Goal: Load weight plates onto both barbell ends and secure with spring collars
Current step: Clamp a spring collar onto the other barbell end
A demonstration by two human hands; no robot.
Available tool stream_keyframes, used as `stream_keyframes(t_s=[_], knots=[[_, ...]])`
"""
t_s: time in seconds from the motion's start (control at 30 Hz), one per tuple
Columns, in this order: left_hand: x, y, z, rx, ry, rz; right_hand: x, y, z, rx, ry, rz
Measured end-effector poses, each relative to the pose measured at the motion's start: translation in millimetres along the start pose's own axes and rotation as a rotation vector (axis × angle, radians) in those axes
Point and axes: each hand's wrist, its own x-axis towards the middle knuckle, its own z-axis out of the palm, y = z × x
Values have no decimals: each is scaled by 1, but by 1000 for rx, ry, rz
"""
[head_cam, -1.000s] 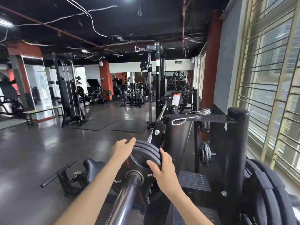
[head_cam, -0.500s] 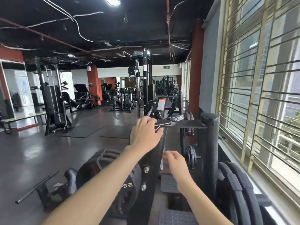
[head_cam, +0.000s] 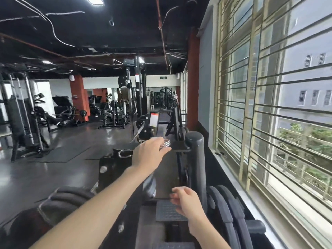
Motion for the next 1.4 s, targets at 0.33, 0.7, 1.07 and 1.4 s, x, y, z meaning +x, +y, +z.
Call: stream_keyframes(t_s=[0.33, 0.7, 1.07, 1.4], knots=[[36, 2, -49, -474, 278, -240, -31, -47, 3, 2, -111, -254], [-41, 3, -134, -1299, 332, -421, -67, -93, 35, -275, -111, -727], [-187, -47, -171, -1325, 274, -602, -185, -44, 119, -891, -122, -665], [-344, -65, -257, -1432, 164, -582, -345, 8, 147, -985, 93, -713]])
